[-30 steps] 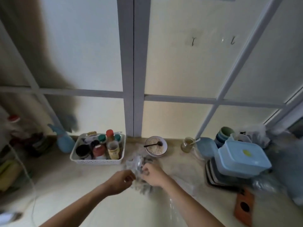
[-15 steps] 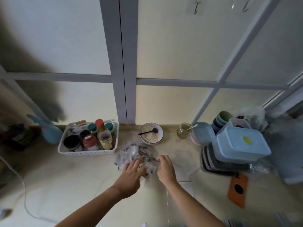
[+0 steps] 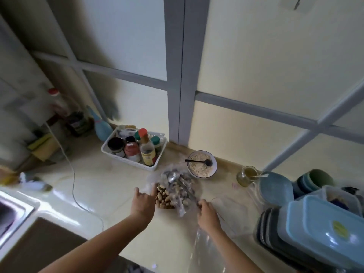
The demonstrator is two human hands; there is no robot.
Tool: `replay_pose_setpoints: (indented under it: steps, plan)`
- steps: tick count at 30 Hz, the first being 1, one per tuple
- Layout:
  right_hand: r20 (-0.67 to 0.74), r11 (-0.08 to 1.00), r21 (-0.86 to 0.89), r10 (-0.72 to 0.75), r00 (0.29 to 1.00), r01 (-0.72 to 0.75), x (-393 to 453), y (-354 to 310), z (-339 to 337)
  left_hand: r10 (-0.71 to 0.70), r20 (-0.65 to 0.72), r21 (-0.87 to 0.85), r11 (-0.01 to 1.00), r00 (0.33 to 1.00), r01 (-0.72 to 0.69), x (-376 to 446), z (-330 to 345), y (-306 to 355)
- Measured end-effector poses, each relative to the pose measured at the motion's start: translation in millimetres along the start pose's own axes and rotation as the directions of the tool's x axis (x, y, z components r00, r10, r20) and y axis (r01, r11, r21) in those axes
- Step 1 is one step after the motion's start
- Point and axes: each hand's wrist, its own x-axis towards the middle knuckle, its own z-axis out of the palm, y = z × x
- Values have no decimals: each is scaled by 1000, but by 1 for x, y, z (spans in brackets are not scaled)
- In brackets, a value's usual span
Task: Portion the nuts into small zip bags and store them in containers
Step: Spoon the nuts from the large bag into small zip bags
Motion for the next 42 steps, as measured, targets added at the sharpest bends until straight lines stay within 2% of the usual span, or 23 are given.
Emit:
replay_pose_setpoints:
  steps: [4,8,15,18,21,23,26,28,30,31,33,35,37,39,42]
  plan:
    - [-45,999,-39,-32,998,30,5,-9,-4,-85,-75,-138,988,994,74,-5,-2,7]
    - [-80,982,-165,-106,991,91,6,-19,-2,-89,-197,-278,960,976,32,-7,-1,9]
    - [47,992,-77,-93,995,96,13,-26,-1,-184,-212,-432,899,960,77,-14,4,6]
    - [-45,995,25,-93,995,94,13,-17,-12,-205,-220,-461,884,954,83,-9,4,9]
    - [-258,990,89,-84,963,110,7,-1,-22,-206,-234,-460,885,950,79,-1,0,14]
    - [-361,962,206,-96,928,180,1,2,-27,-217,-246,-450,889,945,86,4,-3,17]
    - [-459,856,312,-244,854,412,-11,-14,-34,-214,-275,-427,901,937,80,13,-6,21]
    - [-437,788,292,-394,809,542,-22,-25,-34,-165,-286,-410,911,944,35,16,-6,21]
    - [-336,783,225,-496,800,580,-34,-27,-27,-134,-282,-426,905,950,1,17,-10,19]
    - [-270,799,211,-506,819,563,-38,-25,-21,-151,-274,-466,885,950,6,17,-12,17]
    - [-158,865,200,-435,886,460,-40,-17,-11,-197,-218,-554,832,956,45,17,-11,10]
    - [-86,950,91,-291,953,298,-34,-12,-8,-211,-190,-558,826,959,72,15,-5,4]
    - [-64,989,-19,-149,987,148,-26,-15,-12,-196,-211,-526,849,958,58,16,5,0]
    - [-109,996,-3,-86,990,87,-18,-24,-18,-131,-254,-423,906,958,12,16,10,-1]
    - [-139,988,85,-120,983,132,-8,-45,-26,116,-274,-178,969,955,-169,9,9,4]
